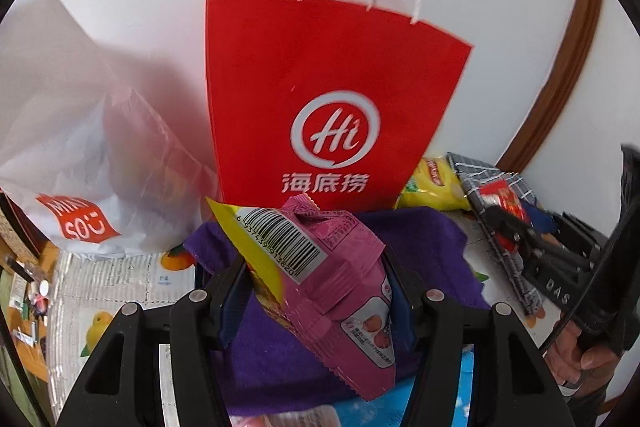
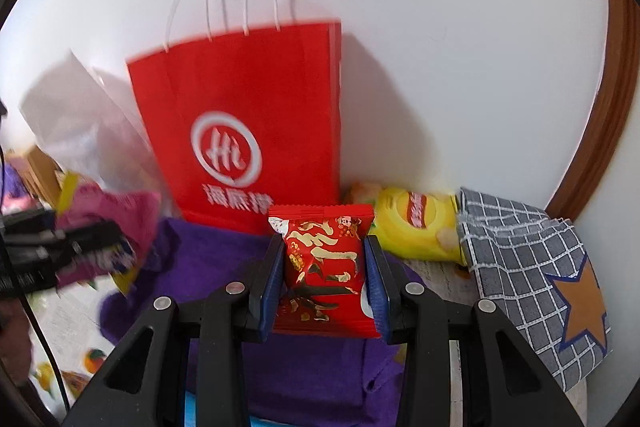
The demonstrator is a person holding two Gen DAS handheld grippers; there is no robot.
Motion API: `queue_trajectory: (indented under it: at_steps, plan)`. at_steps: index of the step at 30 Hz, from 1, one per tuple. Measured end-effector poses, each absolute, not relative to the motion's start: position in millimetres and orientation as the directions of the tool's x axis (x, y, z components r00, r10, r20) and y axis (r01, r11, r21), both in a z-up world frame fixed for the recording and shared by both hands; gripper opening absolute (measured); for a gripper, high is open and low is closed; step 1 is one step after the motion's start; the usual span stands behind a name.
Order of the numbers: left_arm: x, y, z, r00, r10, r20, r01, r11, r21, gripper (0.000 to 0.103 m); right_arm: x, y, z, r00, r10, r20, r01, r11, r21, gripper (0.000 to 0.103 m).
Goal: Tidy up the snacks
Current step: 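Carry the red packet with the right tool while the left tool carries the pink bag toward the purple towel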
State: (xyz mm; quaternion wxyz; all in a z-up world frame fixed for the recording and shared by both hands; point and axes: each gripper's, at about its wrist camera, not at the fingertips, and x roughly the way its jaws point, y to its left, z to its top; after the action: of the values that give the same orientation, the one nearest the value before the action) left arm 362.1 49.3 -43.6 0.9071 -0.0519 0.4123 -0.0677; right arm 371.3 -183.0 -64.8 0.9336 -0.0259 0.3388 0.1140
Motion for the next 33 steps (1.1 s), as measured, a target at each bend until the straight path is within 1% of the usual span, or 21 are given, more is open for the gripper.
queue_trajectory:
  at_steps: [3, 8, 16, 22, 33]
  plan:
    - [374, 53, -58, 0.627, -0.137, -0.767, 0.064, 0.990, -0.124, 0.057, 385, -183, -84, 0.702, 0.189, -0.687, -0.247, 0.969, 0.014, 0.038]
    - [384, 64, -79, 0.583, -0.136, -0.801, 0.032, 0.989, -0.144, 0.057, 399, -185, -102, 0.677, 0.189, -0.712, -0.236, 0.971, 0.033, 0.038]
    - [393, 74, -93, 0.558, -0.136, -0.819, -0.008, 0.986, -0.169, 0.057, 408, -184, -118, 0.643, 0.188, -0.743, -0.243, 0.969, 0.034, 0.038]
    - [395, 75, -97, 0.547, -0.122, -0.828, -0.020, 0.987, -0.159, 0.057, 412, -176, -134, 0.602, 0.198, -0.773, -0.264, 0.964, 0.041, 0.038]
    - [398, 74, -102, 0.543, -0.145, -0.827, -0.007, 0.984, -0.178, 0.057, 416, -177, -137, 0.592, 0.194, -0.782, -0.259, 0.965, 0.044, 0.038]
